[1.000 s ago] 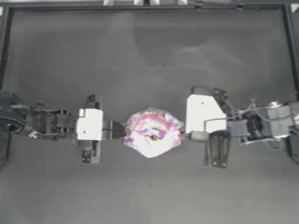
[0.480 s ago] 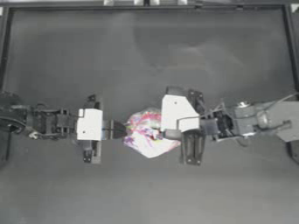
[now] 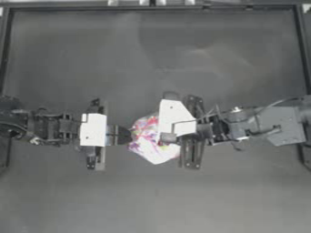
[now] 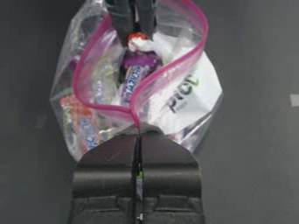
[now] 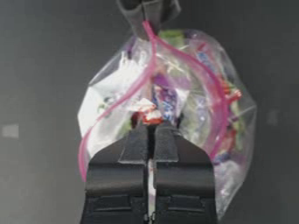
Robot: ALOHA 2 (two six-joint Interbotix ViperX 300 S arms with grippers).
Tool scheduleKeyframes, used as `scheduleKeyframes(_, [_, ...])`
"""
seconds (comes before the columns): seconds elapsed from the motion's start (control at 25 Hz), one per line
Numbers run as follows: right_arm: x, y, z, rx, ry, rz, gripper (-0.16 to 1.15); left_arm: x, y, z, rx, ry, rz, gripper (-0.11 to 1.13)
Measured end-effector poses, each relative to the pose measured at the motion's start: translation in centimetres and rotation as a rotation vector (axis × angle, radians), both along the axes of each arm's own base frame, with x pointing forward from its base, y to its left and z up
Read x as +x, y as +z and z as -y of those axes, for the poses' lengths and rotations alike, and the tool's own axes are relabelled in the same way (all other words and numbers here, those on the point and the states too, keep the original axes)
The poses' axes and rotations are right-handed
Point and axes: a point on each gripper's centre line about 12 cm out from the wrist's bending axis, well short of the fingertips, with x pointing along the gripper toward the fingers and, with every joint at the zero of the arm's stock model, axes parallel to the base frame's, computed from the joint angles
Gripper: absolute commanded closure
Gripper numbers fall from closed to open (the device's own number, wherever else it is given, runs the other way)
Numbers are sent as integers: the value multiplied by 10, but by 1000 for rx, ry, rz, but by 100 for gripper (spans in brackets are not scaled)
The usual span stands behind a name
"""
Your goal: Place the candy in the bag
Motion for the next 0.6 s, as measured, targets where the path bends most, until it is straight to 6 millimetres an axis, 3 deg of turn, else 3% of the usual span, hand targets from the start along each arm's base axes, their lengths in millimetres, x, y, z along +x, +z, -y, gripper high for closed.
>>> scheduleKeyframes(0.36, [4, -6, 1, 3, 3, 7, 89, 0, 0, 1, 0, -3, 2, 98])
scheduleKeyframes(0.6, [4, -10, 2, 2, 3, 0, 55, 0, 0, 2, 0, -5, 0, 98])
